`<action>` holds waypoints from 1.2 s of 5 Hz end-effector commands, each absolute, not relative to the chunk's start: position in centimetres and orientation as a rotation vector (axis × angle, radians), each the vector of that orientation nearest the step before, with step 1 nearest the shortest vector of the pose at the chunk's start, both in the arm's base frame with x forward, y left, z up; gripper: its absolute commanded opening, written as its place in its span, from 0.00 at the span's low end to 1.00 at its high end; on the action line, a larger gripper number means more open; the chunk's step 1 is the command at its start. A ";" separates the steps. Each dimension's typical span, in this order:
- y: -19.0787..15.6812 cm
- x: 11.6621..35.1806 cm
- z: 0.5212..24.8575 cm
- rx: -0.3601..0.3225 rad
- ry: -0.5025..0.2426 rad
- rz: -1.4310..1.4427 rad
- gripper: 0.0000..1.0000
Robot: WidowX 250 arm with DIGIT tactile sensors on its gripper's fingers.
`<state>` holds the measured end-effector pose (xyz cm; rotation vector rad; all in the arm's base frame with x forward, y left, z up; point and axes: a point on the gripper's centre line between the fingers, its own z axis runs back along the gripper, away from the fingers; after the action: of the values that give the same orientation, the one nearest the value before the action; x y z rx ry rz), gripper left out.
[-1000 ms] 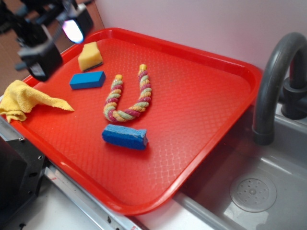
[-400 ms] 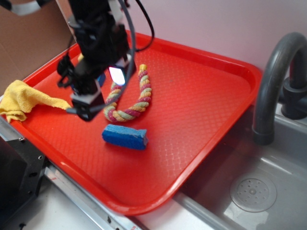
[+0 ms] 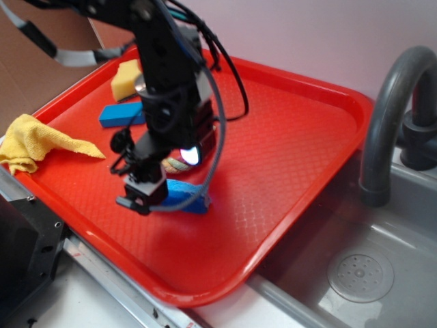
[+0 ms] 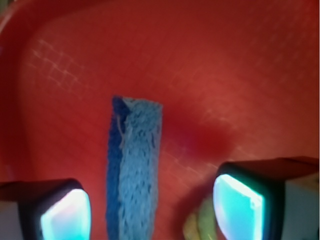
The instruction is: Grab the blue sponge.
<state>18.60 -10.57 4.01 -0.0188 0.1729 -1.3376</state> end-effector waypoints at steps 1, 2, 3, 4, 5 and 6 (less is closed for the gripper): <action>-11.8 17.7 1.2 0.077 0.252 -1.358 1.00; -12.4 17.3 0.1 0.127 0.295 -1.384 1.00; -12.7 17.2 0.2 0.118 0.269 -1.393 0.00; -12.6 17.2 0.7 0.109 0.248 -1.363 0.00; -11.8 18.3 2.9 0.106 0.170 -1.286 0.00; -9.7 21.5 7.8 0.097 0.041 -1.037 0.00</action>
<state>21.75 -9.59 6.82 0.0947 0.1019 -1.0576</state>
